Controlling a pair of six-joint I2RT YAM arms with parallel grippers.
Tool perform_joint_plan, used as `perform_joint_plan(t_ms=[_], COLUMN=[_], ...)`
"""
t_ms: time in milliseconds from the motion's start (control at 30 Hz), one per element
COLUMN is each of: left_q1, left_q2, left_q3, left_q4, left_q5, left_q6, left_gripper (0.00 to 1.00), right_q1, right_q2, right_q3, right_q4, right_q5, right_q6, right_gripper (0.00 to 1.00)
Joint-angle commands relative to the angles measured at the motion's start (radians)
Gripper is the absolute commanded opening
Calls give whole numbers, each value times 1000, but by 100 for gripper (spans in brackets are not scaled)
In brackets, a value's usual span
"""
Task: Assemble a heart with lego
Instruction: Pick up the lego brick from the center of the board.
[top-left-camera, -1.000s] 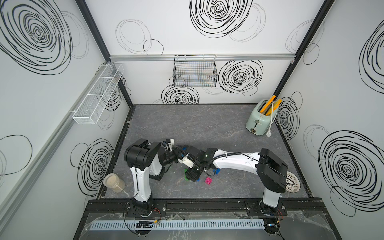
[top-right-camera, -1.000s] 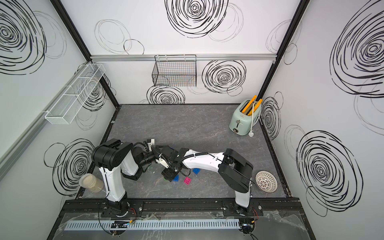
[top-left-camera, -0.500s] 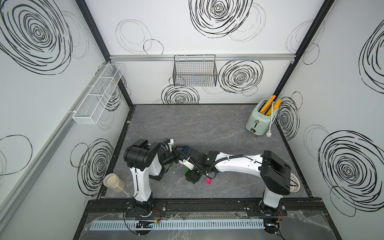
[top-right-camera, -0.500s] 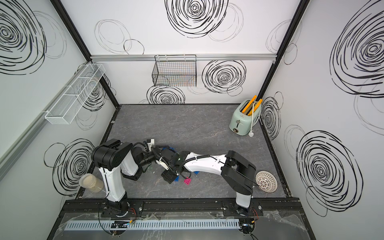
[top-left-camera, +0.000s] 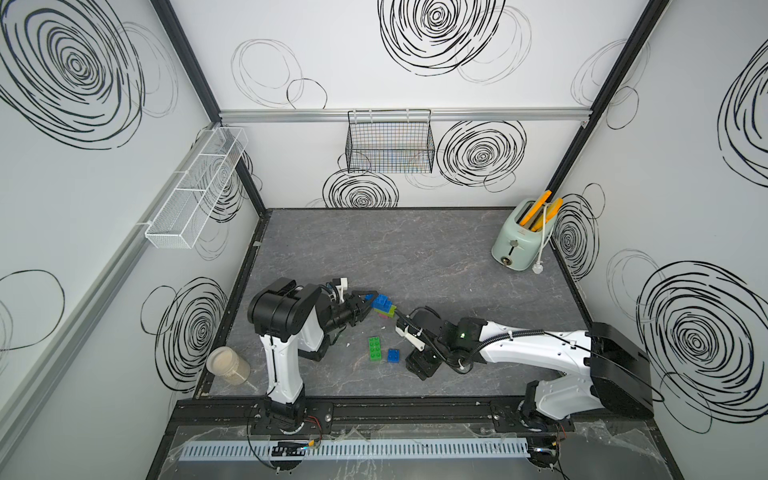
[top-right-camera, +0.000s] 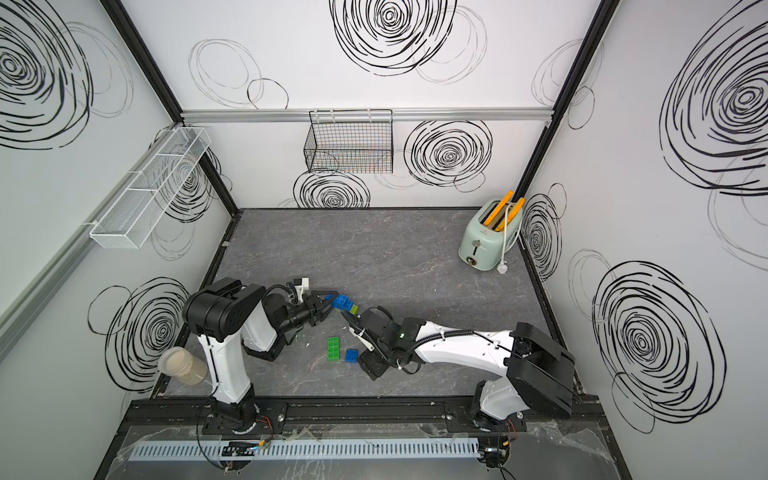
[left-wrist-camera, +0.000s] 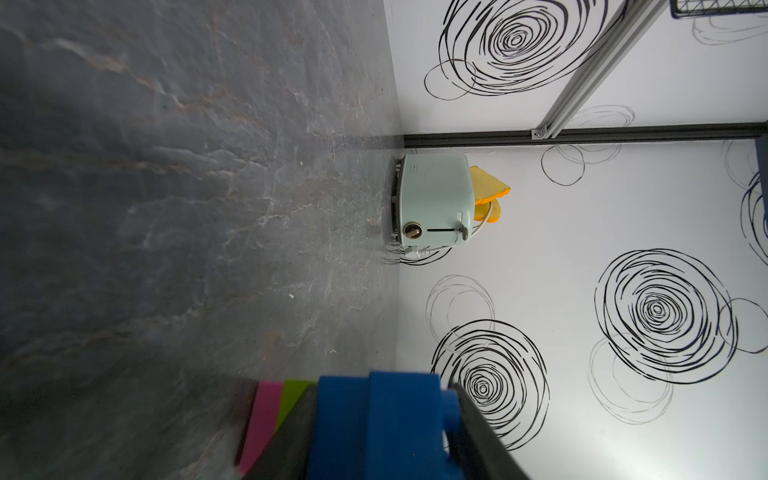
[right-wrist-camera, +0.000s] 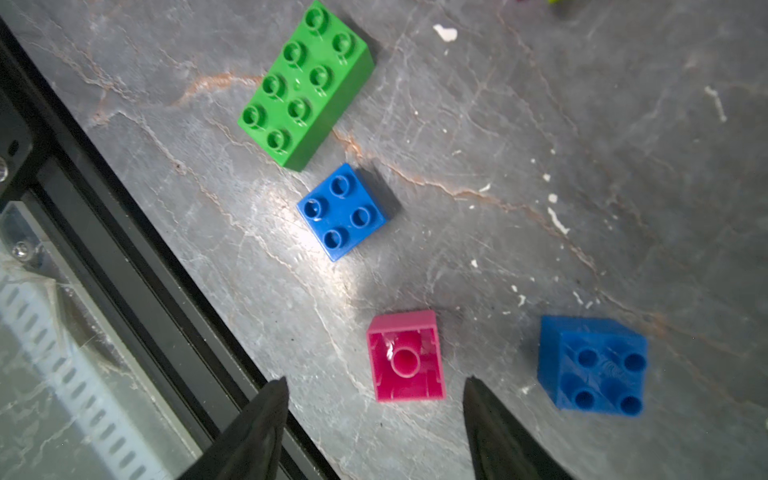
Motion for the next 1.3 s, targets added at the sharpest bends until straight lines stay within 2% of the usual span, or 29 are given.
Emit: perform_joint_plan(t_ms=[0,200,367,533,867,1267], left_q1=[-7,-11,-13,-13,-12,-11], left_q2=[5,-1,2,3,5,12], left_q3=[7,9,9,12,14,12], left_q4=[147,140,138,138,136,134], left_q5=[-4,-5,-4,-3,0,3], left_q6=[-2,-2,0,-2,0,3], left_gripper=[44,44,44,44,44,44], right_q1=[1,-140,-251,-266,-280,-284], right_q2=[-33,-101,-109,-47,67,115], right_q3=[-26,-50,-71,-65,-31,3], right_q4=[-15,-13,-13,-16,-11,-5], right_q5=[59,67,38,-3,3,-20], right_q6=[59,69,-2,-54,-104,-157], right_gripper=[70,70,70,70,67,41])
